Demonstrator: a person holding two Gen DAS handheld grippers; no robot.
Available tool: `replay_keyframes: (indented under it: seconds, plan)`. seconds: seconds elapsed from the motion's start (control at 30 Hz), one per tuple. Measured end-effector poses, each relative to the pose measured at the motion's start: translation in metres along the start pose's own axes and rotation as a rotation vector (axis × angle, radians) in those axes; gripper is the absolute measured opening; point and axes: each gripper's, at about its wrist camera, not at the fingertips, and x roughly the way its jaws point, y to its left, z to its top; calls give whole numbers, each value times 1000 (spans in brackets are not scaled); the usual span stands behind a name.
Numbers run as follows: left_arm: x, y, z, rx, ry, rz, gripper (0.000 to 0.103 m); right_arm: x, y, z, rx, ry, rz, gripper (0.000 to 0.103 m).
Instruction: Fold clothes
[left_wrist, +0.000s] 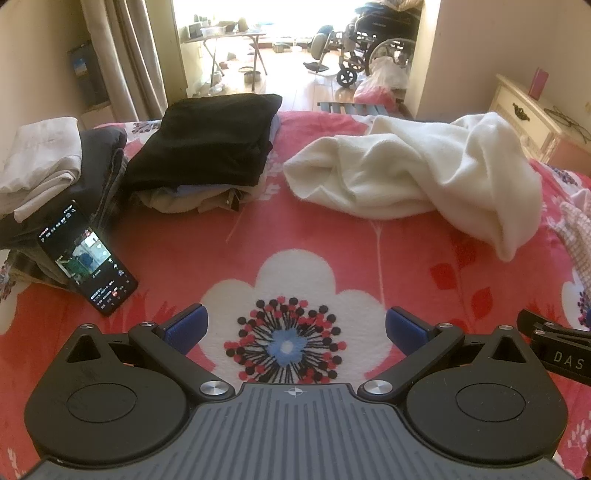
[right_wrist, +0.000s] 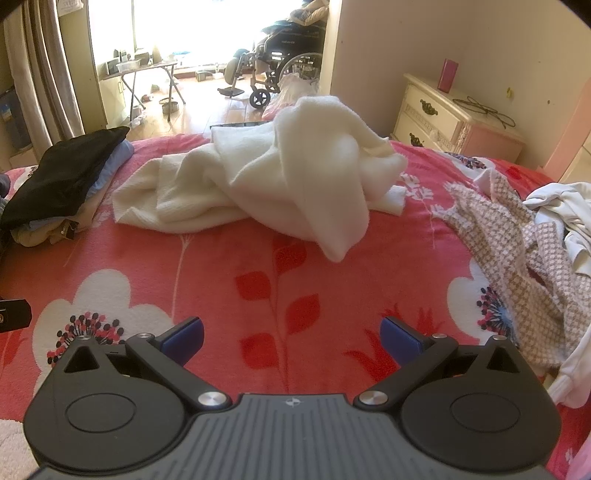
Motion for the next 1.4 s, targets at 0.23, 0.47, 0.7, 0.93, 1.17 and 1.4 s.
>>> replay_keyframes:
  seconds: [0.23,0.47,0.7,0.93,1.17,1.4]
  plan:
    - [6,-5,4,23,-51,-42,103,4,-10,0,8,-53,19,103]
    - [30,-9,31,21,-133,-112,103,15,-43,9,-15,-197,22,103]
    - [82,-27,81,-11,-197,-161,101,73,-81,51,-56,-265,48,94]
    - [137,-84,114,134,-227,-216,67,133,-75,100,-61,-306,151,76]
    - [154,-128,134,223,-271,-355,54,182,-89,112,45,-232,161,52]
    - [170,-182,119,445,-194,-471,71,176,-157,76,248,-221,97,37]
